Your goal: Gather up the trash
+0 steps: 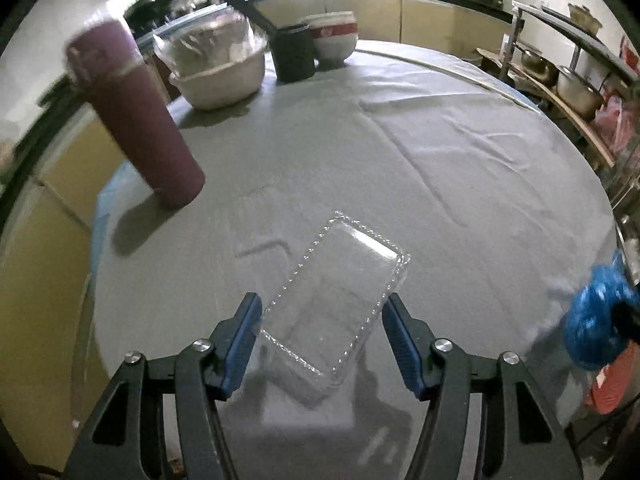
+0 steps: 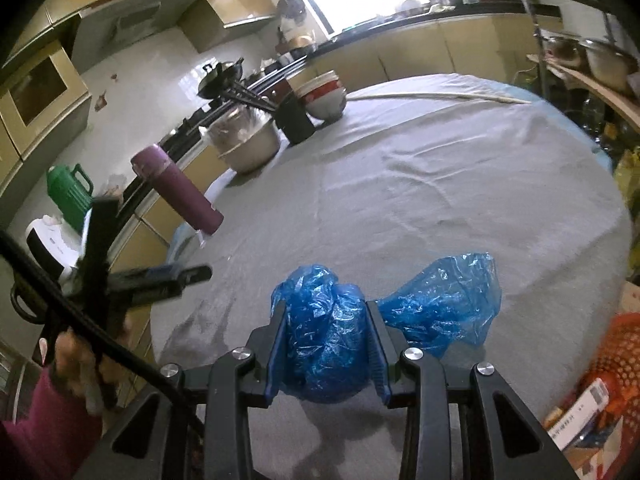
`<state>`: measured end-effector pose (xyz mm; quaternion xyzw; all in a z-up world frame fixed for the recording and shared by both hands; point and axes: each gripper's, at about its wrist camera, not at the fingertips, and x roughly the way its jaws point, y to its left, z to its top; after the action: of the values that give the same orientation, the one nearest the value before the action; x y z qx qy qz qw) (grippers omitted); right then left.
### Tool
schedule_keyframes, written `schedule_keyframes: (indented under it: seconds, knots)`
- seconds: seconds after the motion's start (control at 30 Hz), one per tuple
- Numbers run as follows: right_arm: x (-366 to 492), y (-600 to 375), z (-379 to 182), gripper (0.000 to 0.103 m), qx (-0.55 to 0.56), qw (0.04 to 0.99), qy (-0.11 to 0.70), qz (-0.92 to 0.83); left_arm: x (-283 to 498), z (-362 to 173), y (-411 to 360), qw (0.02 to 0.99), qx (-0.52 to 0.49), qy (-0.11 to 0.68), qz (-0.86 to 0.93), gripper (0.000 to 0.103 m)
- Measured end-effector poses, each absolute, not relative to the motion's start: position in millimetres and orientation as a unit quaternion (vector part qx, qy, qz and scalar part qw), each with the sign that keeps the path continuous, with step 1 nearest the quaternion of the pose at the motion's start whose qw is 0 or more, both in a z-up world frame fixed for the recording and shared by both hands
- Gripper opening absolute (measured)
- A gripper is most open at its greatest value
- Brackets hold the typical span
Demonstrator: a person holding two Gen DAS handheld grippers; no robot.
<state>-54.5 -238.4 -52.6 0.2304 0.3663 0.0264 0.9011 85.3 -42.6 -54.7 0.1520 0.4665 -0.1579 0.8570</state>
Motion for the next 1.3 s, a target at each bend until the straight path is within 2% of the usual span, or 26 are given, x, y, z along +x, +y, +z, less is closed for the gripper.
schedule_keyframes:
  seconds: [0.43, 1.3]
  knots:
    - [-97.8, -226.1, -25.1, 0.038, 0.199, 0.923, 0.327, 0.025, 2.8, -14.8, -60.0, 0.894, 0.187, 0.393, -0.104, 0.064]
    - [-128.8, -238.8, -17.1, 0.038, 0.177, 0.936, 0.305, 0.004, -33.7, -3.2, -80.4, 0.898, 0.206, 0.376, -0.098, 0.065]
